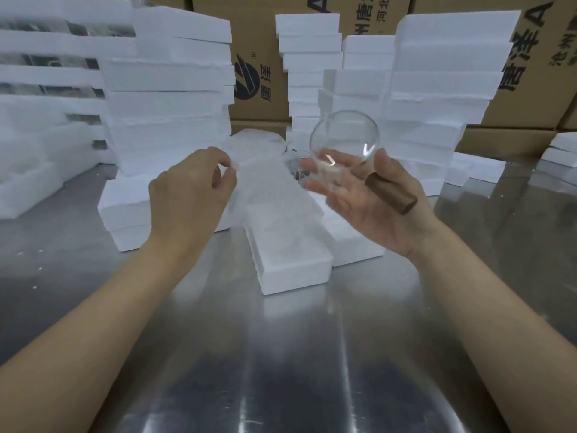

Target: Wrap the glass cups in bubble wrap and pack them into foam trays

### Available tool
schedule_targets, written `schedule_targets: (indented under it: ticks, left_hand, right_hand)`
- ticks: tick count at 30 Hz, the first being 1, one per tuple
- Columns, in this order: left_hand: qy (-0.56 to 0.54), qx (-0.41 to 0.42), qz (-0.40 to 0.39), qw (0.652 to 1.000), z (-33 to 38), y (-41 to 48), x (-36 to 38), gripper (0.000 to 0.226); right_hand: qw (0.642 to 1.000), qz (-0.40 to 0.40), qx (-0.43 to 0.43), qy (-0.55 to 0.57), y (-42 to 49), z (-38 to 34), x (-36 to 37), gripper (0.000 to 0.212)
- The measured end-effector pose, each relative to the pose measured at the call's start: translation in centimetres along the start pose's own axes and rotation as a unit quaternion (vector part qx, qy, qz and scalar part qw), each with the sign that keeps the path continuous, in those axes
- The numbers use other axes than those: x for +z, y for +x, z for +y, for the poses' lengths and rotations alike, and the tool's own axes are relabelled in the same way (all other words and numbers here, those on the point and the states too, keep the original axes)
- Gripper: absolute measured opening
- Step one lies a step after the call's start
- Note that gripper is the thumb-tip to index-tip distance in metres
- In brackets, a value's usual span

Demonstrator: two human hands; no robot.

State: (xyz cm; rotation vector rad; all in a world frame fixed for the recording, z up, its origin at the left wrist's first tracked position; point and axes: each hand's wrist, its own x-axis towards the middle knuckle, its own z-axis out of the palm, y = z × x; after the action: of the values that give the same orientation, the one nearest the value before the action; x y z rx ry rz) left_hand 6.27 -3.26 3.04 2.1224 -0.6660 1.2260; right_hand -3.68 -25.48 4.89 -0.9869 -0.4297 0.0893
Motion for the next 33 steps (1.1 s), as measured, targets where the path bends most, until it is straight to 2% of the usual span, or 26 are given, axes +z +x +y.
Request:
schedule_targets:
  ticks: [2, 5, 7, 8, 10, 13, 16, 18, 19, 22, 24, 27, 29, 31, 33]
  left_hand:
    - [0.038, 0.016, 0.012, 0.999, 0.6, -0.3, -0.1, 0.008]
    - [0.039, 0.05, 0.036, 0.997, 1.6, -0.5, -0.1, 0.004]
    - [0.004, 0.007, 0.032, 0.999, 2.0, -0.4, -0.1, 0.01]
    - [-0.02, -0.028, 0.024, 0.999, 2.1, -0.3, -0.2, 0.015]
    - [-0.092, -0.087, 0.014, 0.992, 2.0, -0.2, -0.2, 0.02]
    - [-0.204, -0.098, 0.02, 0.974, 1.6, -0.2, -0.2, 0.02]
    - [-0.247, -0.056, 0.011, 0.967, 2.4, -0.7, -0.2, 0.024]
    - [-0.238, -0.004, 0.005, 0.971, 3.3, -1.3, 0.0, 0.026]
    - [-0.228, 0.024, -0.002, 0.973, 3.7, -1.6, 0.1, 0.028]
    - [-0.228, 0.057, -0.031, 0.971, 4.4, -2.2, 0.4, 0.029]
    - [-0.242, 0.053, -0.046, 0.968, 4.5, -2.4, 0.6, 0.021]
    - [-0.262, 0.001, -0.082, 0.962, 4.5, -2.7, 0.9, 0.016]
    - [-0.285, -0.042, -0.114, 0.951, 4.4, -2.9, 1.3, 0.019]
    - [-0.297, -0.053, -0.118, 0.946, 4.4, -3.0, 1.3, 0.019]
    - [-0.295, -0.034, -0.089, 0.951, 4.4, -3.0, 1.0, 0.012]
  right_hand:
    - [0.994, -0.082, 0.073, -0.004, 0.2, 0.3, 1.3, 0.081]
    - [0.96, -0.183, 0.159, -0.143, 0.4, 1.6, 2.7, 0.072]
    - [0.938, -0.231, 0.206, -0.153, 0.5, 2.1, 3.2, 0.072]
    - [0.937, -0.237, 0.2, -0.162, 0.4, 2.4, 3.4, 0.076]
    - [0.944, -0.169, 0.155, -0.239, 0.2, 2.2, 3.1, 0.079]
    - [0.946, 0.023, 0.083, -0.312, 0.3, 1.3, 2.6, 0.058]
    - [0.899, 0.151, 0.066, -0.406, 0.5, 1.3, 1.9, 0.062]
    - [0.864, 0.174, 0.056, -0.47, 0.7, 2.0, 1.7, 0.062]
    - [0.858, 0.183, 0.046, -0.478, 0.9, 2.3, 1.8, 0.058]
    - [0.867, 0.224, -0.017, -0.444, 1.2, 2.8, 1.4, 0.039]
    - [0.874, 0.251, -0.06, -0.413, 1.2, 3.0, 1.3, 0.032]
    - [0.904, 0.264, -0.061, -0.33, 1.4, 3.7, 1.6, 0.027]
    - [0.936, 0.248, -0.052, -0.242, 1.6, 3.8, 1.7, 0.003]
    - [0.963, 0.207, -0.06, -0.159, 1.7, 3.7, 1.6, 0.027]
    - [0.978, 0.17, -0.06, -0.102, 1.6, 3.8, 1.9, 0.028]
